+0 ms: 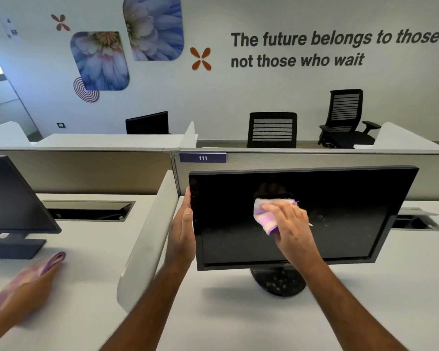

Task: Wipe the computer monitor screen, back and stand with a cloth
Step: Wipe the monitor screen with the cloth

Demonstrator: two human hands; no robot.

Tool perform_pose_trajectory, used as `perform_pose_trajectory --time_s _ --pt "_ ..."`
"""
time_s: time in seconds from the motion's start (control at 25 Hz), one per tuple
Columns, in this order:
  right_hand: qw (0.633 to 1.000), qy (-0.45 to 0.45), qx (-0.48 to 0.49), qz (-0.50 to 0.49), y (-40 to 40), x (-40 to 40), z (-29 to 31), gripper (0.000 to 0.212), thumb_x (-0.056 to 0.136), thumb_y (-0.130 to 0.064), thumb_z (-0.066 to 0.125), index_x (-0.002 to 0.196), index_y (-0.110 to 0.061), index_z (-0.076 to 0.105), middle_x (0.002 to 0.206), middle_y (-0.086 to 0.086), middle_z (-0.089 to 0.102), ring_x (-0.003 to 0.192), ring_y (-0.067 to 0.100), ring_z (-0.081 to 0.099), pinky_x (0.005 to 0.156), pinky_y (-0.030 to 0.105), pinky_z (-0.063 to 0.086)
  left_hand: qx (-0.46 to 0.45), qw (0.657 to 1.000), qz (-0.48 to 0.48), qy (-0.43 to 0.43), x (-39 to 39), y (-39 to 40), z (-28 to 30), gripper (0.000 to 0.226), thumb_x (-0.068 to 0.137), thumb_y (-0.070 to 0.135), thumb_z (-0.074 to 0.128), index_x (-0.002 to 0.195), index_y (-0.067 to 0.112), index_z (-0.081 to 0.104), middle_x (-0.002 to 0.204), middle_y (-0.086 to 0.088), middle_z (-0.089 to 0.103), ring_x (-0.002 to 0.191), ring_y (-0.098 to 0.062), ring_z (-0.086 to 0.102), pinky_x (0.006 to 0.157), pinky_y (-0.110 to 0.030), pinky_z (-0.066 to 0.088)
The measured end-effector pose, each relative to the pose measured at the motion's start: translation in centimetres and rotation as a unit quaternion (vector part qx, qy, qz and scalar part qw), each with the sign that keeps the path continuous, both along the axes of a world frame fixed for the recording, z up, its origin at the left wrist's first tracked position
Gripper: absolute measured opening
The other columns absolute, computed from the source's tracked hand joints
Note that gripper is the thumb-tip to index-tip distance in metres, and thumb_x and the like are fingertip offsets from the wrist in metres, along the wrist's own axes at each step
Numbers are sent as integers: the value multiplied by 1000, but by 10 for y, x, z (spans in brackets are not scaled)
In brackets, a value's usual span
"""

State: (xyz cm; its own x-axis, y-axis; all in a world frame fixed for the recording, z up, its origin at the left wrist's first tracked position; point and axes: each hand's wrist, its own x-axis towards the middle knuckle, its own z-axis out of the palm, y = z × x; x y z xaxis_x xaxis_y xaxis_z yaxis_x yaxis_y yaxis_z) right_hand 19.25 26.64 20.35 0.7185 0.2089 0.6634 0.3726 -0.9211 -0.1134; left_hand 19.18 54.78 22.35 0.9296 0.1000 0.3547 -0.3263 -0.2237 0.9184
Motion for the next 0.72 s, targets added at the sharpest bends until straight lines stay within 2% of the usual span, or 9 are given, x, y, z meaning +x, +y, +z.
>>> perform_pose_trajectory --time_s 0.08,0.28,0.36,0.44,0.52,0.6,0.72 --pt "1000 -4 7 8 7 3 7 62 78 -8 77 135 -24 61 133 -3 57 122 23 55 98 38 41 5 1000 15 -1 -4 -6 1 60 106 48 25 164 32 27 168 19 30 149 13 27 117 -6 24" --pt "992 42 -99 63 2 -4 -19 65 79 -10 83 135 -32 58 132 -7 56 117 20 54 98 36 43 14 999 35 4 -8 -13 8 61 106 48 26 164 30 26 169 16 29 145 20 25 113 -1 21" --pt "995 37 -83 48 -18 -6 -20 67 76 -8 84 133 -32 60 129 -6 57 115 21 55 96 37 44 17 999 42 4 -8 -14 10 60 105 51 26 163 36 25 169 17 29 150 9 27 116 -5 23" --pt "999 19 -44 9 -31 -5 -10 66 73 -6 84 130 -30 63 126 -3 58 114 23 57 94 39 44 15 999 46 5 -6 -16 10 59 106 52 26 163 38 26 169 17 29 154 0 27 125 -21 24" --pt "1000 -2 -13 -11 -33 0 2 61 75 -6 80 129 -28 64 126 -2 59 116 24 56 94 40 43 11 999 52 -2 -3 -16 12 60 107 51 27 165 35 27 168 17 31 154 -1 28 129 -34 24" --pt "1000 -12 -8 7 -29 4 10 57 79 -8 77 131 -28 64 127 -2 59 117 23 55 95 40 42 4 998 57 -13 3 -15 21 59 109 47 30 165 32 26 168 17 31 154 1 27 130 -38 24" --pt "996 10 -66 52 -41 -1 -6 59 80 -9 77 133 -30 63 130 -6 58 115 21 56 96 38 43 11 997 64 -42 12 -19 46 56 111 33 36 166 26 27 168 17 31 153 4 26 130 -36 22"
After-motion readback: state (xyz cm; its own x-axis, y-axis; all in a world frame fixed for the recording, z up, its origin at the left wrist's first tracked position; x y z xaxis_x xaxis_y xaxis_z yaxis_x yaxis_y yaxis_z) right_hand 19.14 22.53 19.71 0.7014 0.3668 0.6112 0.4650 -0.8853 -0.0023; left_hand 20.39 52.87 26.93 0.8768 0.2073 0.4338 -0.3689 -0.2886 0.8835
